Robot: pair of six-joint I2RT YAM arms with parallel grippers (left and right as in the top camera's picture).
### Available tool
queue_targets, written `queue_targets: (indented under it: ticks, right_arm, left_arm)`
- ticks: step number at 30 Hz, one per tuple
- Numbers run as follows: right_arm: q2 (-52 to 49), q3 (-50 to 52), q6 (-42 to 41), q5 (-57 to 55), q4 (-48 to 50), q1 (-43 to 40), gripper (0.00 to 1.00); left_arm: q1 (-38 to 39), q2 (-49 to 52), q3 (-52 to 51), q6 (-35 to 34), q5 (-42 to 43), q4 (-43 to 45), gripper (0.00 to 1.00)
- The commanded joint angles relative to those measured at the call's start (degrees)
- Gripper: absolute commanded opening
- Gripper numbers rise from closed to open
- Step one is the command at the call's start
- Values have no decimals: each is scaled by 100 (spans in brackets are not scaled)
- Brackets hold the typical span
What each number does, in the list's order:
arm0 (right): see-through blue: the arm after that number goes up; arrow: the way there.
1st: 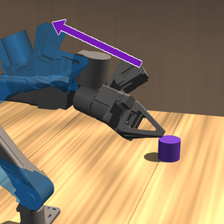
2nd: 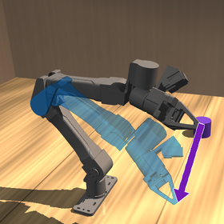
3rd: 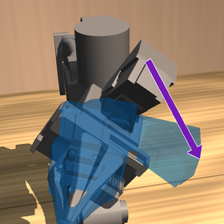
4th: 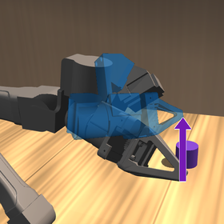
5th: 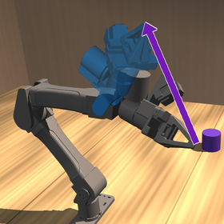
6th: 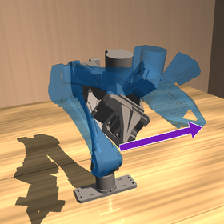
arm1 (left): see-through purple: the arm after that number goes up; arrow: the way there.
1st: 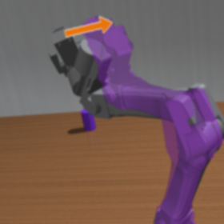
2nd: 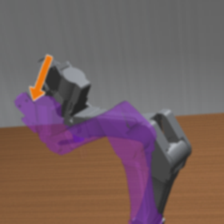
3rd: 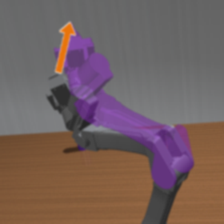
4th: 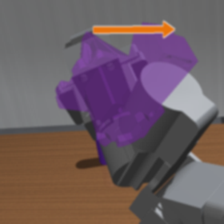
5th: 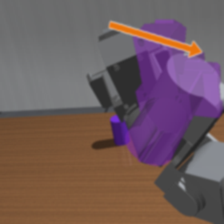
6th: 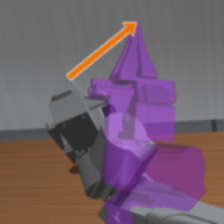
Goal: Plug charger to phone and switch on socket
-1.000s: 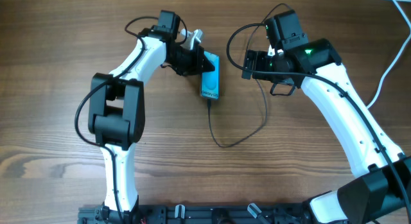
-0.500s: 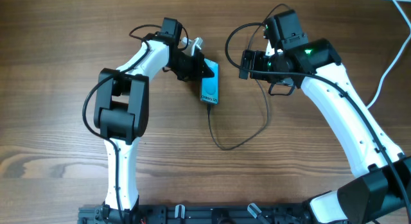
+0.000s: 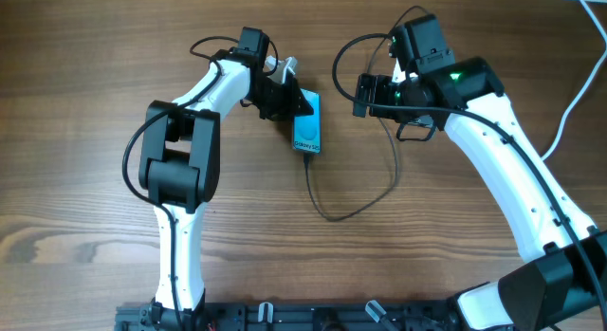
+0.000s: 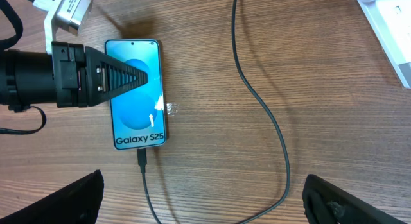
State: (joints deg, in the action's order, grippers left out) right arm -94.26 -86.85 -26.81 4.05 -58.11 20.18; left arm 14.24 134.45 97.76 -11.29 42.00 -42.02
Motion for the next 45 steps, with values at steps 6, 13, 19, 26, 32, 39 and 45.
queue_targets:
  ticks: [6, 13, 19, 26, 32, 39, 45]
  right_arm:
    - [92, -79, -17, 52, -13, 4, 100]
    - [92, -79, -13, 48, -48, 4, 100]
    - [92, -79, -15, -96, -144, 4, 100]
    - [92, -79, -7, -166, -262, 4, 100]
    - [92, -79, 68, -380, -334, -20, 100]
    - [92, -81, 190, -660, -413, -332, 100]
    - [81, -258, 505, -498, -501, -1235, 100]
  left_arm:
    - [-26, 68, -4, 20, -800, -190, 24]
    - [-26, 68, -4, 22, -1169, -282, 24]
    - [-26, 68, -4, 44, -1276, -306, 30]
    - [-26, 68, -4, 42, -1875, -527, 31]
    - [-39, 17, 7, 42, -1912, -654, 49]
    - [-258, -763, 55, 59, -1915, -824, 100]
    - [-474, -2035, 55, 57, -1945, -767, 100]
